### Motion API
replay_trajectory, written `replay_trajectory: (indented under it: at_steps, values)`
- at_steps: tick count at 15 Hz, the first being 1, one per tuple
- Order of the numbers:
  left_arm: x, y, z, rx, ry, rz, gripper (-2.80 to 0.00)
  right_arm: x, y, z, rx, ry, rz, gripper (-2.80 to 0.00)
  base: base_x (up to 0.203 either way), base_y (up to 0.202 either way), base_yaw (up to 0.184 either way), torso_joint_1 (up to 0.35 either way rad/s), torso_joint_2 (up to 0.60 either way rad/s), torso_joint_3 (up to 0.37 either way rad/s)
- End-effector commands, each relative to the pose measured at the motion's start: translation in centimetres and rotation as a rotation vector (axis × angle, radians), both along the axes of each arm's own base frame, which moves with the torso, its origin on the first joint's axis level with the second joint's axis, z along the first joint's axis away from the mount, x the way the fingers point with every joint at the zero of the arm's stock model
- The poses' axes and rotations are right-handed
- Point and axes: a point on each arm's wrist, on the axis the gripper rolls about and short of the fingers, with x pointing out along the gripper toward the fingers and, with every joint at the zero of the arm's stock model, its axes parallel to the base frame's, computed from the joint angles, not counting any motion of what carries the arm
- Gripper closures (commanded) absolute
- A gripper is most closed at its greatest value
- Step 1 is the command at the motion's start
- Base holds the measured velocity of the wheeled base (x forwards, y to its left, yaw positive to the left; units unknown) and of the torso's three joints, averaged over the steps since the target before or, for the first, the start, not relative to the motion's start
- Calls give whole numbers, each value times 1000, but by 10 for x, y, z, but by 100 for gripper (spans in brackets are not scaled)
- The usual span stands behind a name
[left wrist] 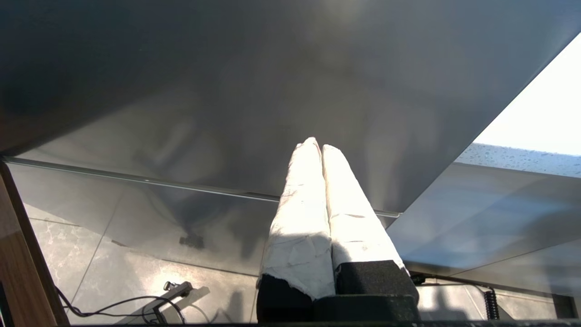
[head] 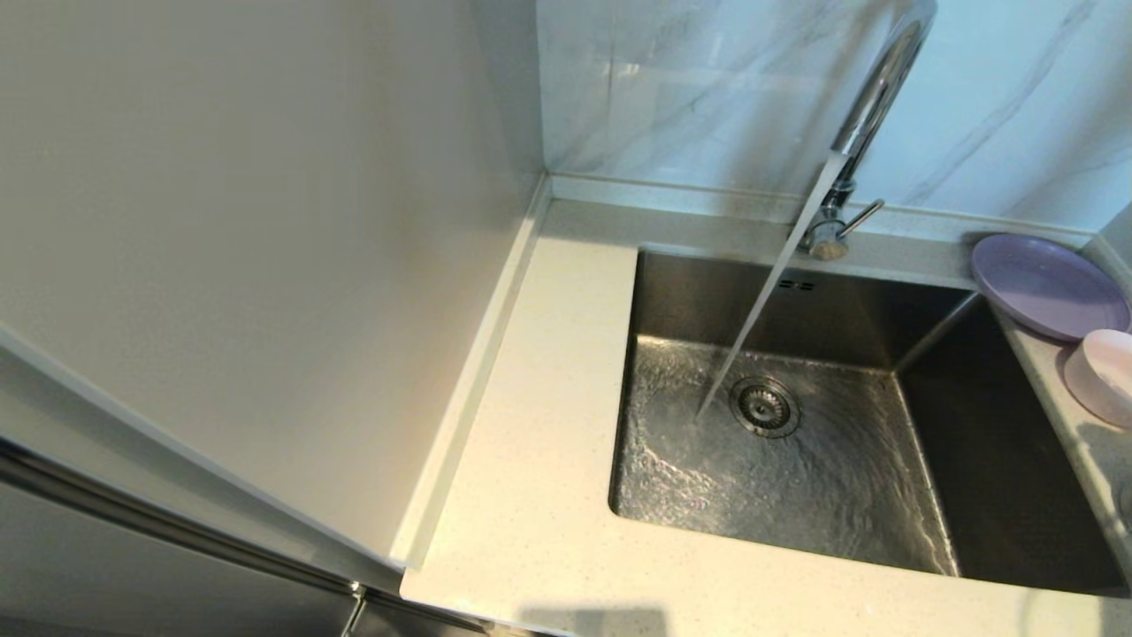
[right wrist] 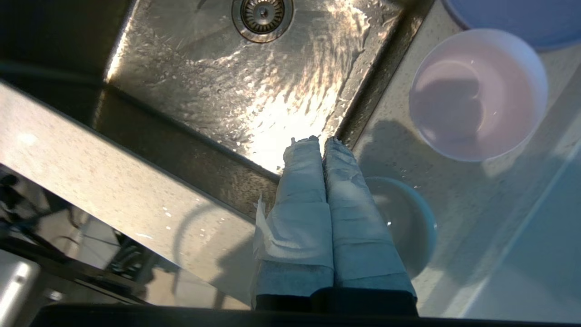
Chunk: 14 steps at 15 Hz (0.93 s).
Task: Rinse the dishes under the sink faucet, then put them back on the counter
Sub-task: Turn off the faucet
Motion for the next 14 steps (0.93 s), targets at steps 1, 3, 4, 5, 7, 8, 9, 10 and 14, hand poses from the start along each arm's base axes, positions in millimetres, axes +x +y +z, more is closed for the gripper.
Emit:
replay_trajectory:
  at_steps: [1, 3, 4, 5, 7, 8, 9, 10, 14]
  values:
    - [0, 0, 0, 0, 0, 0, 0, 0, 0, 0, -77, -27, 63, 0, 0, 0, 0, 0, 0, 0]
    - [0, 0, 0, 0, 0, -1, 0, 0, 3, 0, -58, -24, 63, 0, 0, 0, 0, 0, 0, 0]
    - [0, 0, 0, 0, 0, 1, 0, 3, 9, 0, -10, -3, 70, 0, 0, 0, 0, 0, 0, 0]
    - [0, 0, 0, 0, 0, 1, 0, 8, 19, 1, 78, 35, 62, 0, 0, 0, 0, 0, 0, 0]
    - [0, 0, 0, 0, 0, 1, 0, 21, 40, 1, 242, 124, 61, 0, 0, 0, 0, 0, 0, 0]
    - [0, 0, 0, 0, 0, 1, 0, 30, 50, 0, 312, 168, 69, 0, 0, 0, 0, 0, 0, 0]
    - [0, 0, 0, 0, 0, -1, 0, 39, 57, -3, 362, 209, 86, 0, 0, 0, 0, 0, 0, 0]
    - [0, 0, 0, 0, 0, 1, 0, 51, 61, -9, 411, 252, 101, 0, 0, 0, 0, 0, 0, 0]
    - [0, 0, 0, 0, 0, 0, 0, 85, 67, -30, 530, 346, 168, 0, 0, 0, 0, 0, 0, 0]
